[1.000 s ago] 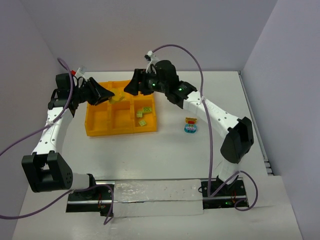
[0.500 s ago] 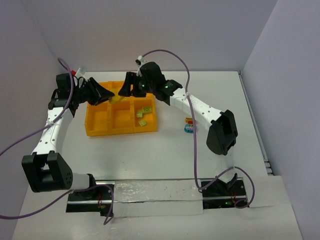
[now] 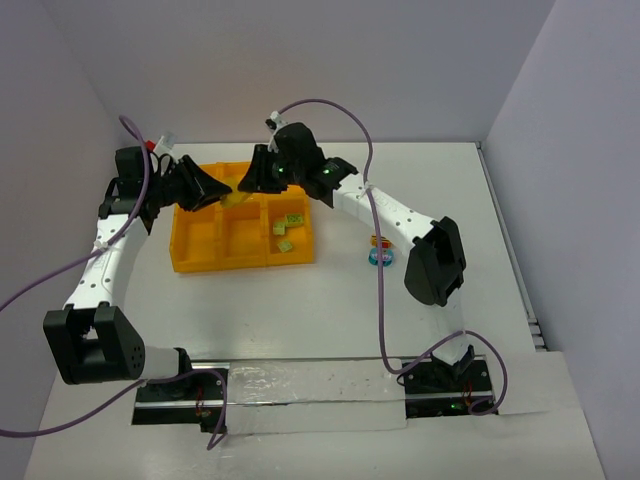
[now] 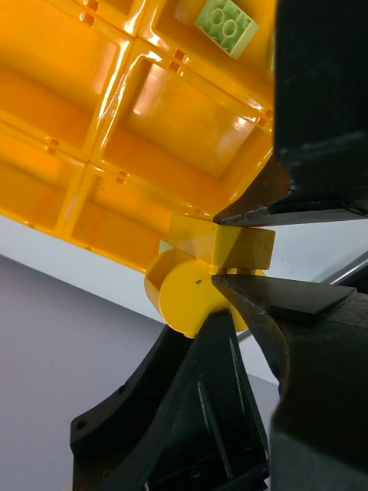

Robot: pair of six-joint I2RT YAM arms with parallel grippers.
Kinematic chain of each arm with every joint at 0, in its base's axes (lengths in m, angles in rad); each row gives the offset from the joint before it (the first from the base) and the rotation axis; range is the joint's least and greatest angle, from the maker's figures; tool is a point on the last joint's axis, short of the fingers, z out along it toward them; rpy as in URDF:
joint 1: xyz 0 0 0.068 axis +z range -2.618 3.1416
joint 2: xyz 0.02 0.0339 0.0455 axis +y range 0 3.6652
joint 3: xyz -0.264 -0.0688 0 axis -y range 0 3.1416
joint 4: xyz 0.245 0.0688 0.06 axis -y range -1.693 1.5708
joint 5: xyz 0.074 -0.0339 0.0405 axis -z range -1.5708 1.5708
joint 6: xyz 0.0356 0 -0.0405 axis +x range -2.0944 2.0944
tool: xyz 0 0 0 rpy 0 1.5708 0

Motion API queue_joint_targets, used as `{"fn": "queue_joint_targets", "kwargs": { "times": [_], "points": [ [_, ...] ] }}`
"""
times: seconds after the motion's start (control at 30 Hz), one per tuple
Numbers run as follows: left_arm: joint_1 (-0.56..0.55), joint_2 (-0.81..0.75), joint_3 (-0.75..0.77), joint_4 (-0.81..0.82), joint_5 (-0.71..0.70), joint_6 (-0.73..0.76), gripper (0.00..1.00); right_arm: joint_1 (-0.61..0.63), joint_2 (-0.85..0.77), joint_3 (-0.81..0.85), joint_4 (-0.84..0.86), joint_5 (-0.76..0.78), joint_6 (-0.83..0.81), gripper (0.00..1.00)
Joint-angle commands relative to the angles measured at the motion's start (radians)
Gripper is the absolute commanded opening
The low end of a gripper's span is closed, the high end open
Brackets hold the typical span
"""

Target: Sort the legos into containers by color

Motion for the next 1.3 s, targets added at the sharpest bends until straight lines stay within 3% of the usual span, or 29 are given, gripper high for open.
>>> {"fn": "queue_joint_targets", "kwargs": {
  "times": [0.0, 0.1, 0.13, 0.3, 0.63, 1.27],
  "points": [
    [-0.007, -0.013, 0.043, 0.017, -0.002, 0.010, 0.00, 0.007, 0.006, 0.029, 0.027, -0.023, -0.002, 0.24],
    [-0.006, -0.010, 0.040, 0.027, 0.017, 0.004, 0.00, 0.006, -0.006, -0.001, 0.061, -0.033, 0.006, 0.02],
    [-0.006, -0.010, 0.040, 0.030, 0.023, 0.003, 0.00, 0.006, -0.010, -0.011, 0.070, -0.035, 0.008, 0.00],
    [-0.003, -0.006, 0.041, 0.047, 0.060, -0.011, 0.00, -0.003, -0.020, -0.069, 0.117, -0.048, 0.022, 0.00],
    [0.028, -0.009, 0.027, 0.088, 0.128, -0.042, 0.00, -0.073, -0.080, -0.327, 0.436, -0.202, 0.166, 0.00],
    [0.061, -0.011, 0.047, 0.043, 0.085, -0.015, 0.00, -0.109, -0.117, -0.319, 0.326, -0.105, 0.058, 0.00]
  ]
}}
